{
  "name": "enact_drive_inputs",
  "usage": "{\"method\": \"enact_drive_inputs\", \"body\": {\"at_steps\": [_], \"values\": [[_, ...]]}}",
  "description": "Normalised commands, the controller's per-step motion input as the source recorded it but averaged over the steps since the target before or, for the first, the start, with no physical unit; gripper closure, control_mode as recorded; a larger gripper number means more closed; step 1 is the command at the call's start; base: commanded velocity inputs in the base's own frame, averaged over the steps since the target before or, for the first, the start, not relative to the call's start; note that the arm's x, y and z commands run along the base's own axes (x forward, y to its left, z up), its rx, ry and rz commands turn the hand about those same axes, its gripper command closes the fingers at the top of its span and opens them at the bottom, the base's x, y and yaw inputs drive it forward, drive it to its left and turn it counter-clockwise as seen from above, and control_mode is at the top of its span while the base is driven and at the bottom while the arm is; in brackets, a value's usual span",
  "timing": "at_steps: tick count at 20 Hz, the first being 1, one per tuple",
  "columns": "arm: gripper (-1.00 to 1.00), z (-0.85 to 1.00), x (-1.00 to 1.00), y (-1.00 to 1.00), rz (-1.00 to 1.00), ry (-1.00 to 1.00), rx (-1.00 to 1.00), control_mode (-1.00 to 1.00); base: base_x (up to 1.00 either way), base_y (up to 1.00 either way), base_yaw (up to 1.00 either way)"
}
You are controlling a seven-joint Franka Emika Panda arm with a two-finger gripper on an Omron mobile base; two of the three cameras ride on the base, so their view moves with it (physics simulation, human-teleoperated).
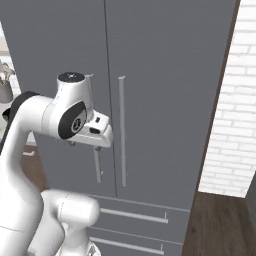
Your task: Grab a lemon wedge from the fridge and one ice cube from the ice bowl, and put them in the glass of lemonade.
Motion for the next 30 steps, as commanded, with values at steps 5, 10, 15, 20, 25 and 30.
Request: {"method": "enact_drive_inputs", "body": {"at_steps": [5, 10, 15, 20, 25, 30], "values": [[-1.00, 0.00, 0.04, 0.00, 0.01, 0.01, 0.00, -1.00, 0.00, 0.00, 0.00], [-1.00, -0.01, 0.05, 0.00, 0.01, 0.00, 0.00, 1.00, 0.08, 0.00, 0.04], [-1.00, 0.00, 0.00, 0.00, 0.00, 0.00, 0.00, 1.00, 0.16, -0.33, 0.20], [-1.00, 0.00, 0.00, 0.00, 0.00, 0.00, 0.00, 1.00, 0.01, -0.62, 0.04], [-1.00, 0.00, 0.00, 0.00, 0.00, 0.00, 0.00, 1.00, 0.03, -0.39, -0.01], [-1.00, 0.00, 0.00, 0.00, 0.00, 0.00, 0.00, 1.00, -0.07, 0.06, -0.19]]}}
